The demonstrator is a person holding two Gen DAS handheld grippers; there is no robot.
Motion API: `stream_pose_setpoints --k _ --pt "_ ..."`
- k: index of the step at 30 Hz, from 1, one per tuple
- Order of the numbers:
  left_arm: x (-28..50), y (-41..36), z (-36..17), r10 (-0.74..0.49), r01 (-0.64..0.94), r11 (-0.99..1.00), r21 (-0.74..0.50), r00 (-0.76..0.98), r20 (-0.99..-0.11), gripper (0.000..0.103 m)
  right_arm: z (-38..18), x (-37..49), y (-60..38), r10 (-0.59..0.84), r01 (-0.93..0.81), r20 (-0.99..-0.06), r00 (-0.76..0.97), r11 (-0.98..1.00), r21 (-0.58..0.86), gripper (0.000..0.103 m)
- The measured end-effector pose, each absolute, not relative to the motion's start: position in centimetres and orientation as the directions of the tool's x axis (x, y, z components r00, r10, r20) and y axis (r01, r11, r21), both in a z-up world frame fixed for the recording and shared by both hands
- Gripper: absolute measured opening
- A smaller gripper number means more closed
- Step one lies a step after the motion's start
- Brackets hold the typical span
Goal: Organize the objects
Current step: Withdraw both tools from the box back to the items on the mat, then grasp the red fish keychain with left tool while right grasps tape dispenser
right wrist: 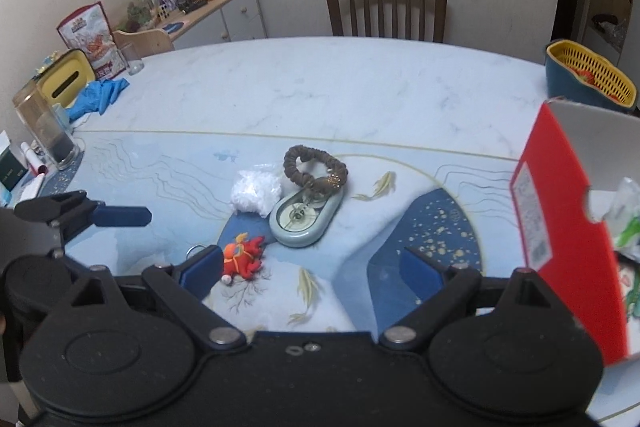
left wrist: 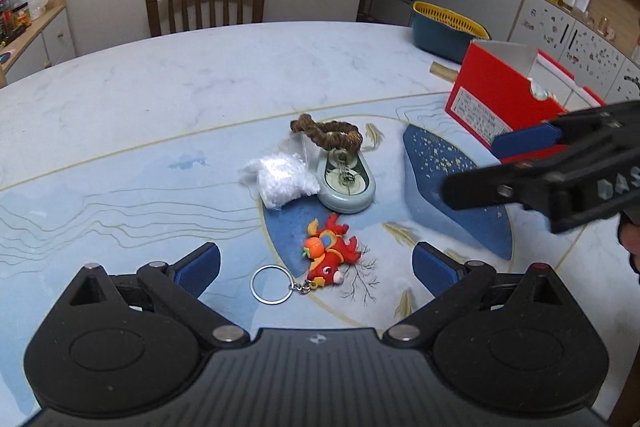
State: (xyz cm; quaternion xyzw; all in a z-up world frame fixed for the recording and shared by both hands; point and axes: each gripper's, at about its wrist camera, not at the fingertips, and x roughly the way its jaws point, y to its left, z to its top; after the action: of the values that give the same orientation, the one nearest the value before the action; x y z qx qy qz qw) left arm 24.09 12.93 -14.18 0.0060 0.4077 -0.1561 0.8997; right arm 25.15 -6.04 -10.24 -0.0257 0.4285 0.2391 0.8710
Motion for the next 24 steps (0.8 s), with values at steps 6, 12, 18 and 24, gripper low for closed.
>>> stream_pose_setpoints --k 6,12,18,24 --pt "25.0 12.3 -15.3 -0.282 0.311 0.945 -0.101 0.618 -0.734 0.103 -12.2 27.4 -4.5 0.35 -0.402 -0.784 0.512 0.905 0.141 0.093" --pt "26.0 11.5 -16.3 -0.273 0.319 0.944 -0.086 0.606 -0.747 0.102 -14.0 29.4 -3.2 0.343 -0.38 -0.805 0.483 0.911 0.16 0.092" --pt "26.3 11.0 -16.7 -0.268 0.33 0.942 -0.068 0.612 -0.744 0.092 -15.1 30.6 -1.5 0.337 -0.4 -0.824 0.455 0.904 0.149 0.086" --pt "26.8 11.0 -17.1 -0.257 0.336 0.94 -0.05 0.605 -0.753 0.072 -15.8 30.8 -0.7 0.327 -0.421 -0.835 0.444 0.898 0.128 0.08"
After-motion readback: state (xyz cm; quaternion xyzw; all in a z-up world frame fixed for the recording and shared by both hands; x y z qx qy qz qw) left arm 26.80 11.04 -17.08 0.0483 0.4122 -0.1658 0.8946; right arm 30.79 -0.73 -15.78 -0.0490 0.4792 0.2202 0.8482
